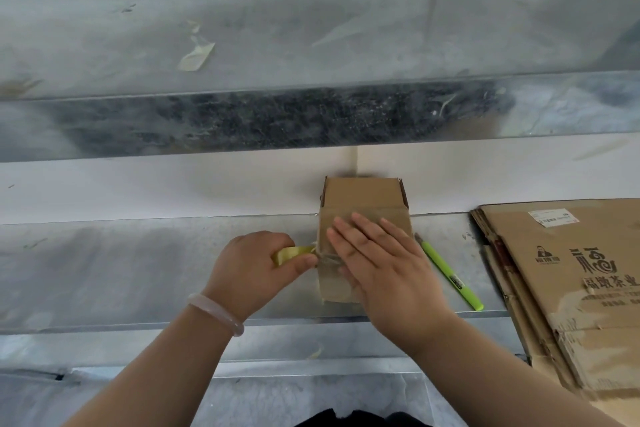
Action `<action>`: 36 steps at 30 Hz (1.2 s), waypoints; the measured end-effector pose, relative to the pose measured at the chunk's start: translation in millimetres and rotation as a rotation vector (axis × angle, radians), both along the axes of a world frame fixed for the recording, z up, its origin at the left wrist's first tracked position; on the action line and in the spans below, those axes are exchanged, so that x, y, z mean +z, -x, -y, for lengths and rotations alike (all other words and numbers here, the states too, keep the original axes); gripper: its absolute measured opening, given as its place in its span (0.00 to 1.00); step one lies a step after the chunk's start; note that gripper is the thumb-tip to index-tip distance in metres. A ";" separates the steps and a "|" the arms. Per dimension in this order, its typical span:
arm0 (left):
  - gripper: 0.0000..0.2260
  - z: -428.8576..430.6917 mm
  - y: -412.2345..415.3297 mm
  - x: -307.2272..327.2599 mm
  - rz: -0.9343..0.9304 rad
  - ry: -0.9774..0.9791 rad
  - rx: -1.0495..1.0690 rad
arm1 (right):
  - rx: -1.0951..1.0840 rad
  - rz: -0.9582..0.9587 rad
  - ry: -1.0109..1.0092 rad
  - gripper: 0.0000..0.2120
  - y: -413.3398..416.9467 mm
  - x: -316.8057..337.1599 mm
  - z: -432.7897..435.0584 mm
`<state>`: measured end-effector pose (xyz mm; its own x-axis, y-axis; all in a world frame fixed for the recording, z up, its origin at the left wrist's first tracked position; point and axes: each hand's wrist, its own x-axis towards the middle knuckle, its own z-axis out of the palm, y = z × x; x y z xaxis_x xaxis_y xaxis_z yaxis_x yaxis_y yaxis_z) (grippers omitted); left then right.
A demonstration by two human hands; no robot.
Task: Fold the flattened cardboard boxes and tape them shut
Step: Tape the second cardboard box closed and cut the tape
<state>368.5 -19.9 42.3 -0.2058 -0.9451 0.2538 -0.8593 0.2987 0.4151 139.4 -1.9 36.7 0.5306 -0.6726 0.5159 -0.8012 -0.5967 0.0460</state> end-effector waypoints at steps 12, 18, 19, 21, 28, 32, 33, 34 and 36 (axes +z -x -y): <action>0.28 4.0 -15.7 12.1 0.131 0.289 -0.280 | 0.016 0.051 0.015 0.21 0.7 -4.4 -2.5; 0.42 18.1 -12.7 15.3 0.398 -0.011 -0.178 | 0.016 0.071 0.036 0.20 0.4 -4.7 -2.9; 0.43 19.4 -13.3 15.2 0.387 -0.016 -0.181 | 0.014 0.075 0.038 0.20 0.5 -4.8 -2.9; 0.41 18.5 -16.6 14.7 0.285 0.001 -0.208 | 0.005 0.083 0.037 0.20 0.7 -4.8 -2.5; 0.16 -3.9 -27.8 -0.7 -0.160 0.022 -0.222 | 0.007 0.064 0.028 0.21 0.9 -1.8 -4.4; 0.10 -8.4 -9.6 -3.2 -0.227 0.041 -0.136 | 0.117 0.171 -0.039 0.21 4.7 5.2 -6.1; 0.06 -8.3 -4.2 -3.7 -0.248 0.047 -0.108 | 0.167 0.311 -0.094 0.21 10.5 5.1 -7.0; 0.03 -8.6 0.9 -4.3 -0.264 0.045 -0.085 | 0.163 0.496 -0.140 0.21 19.3 4.1 -8.8; 0.04 -10.9 8.1 -5.5 -0.286 0.020 -0.042 | -0.075 0.876 -0.193 0.19 43.5 -2.3 -10.0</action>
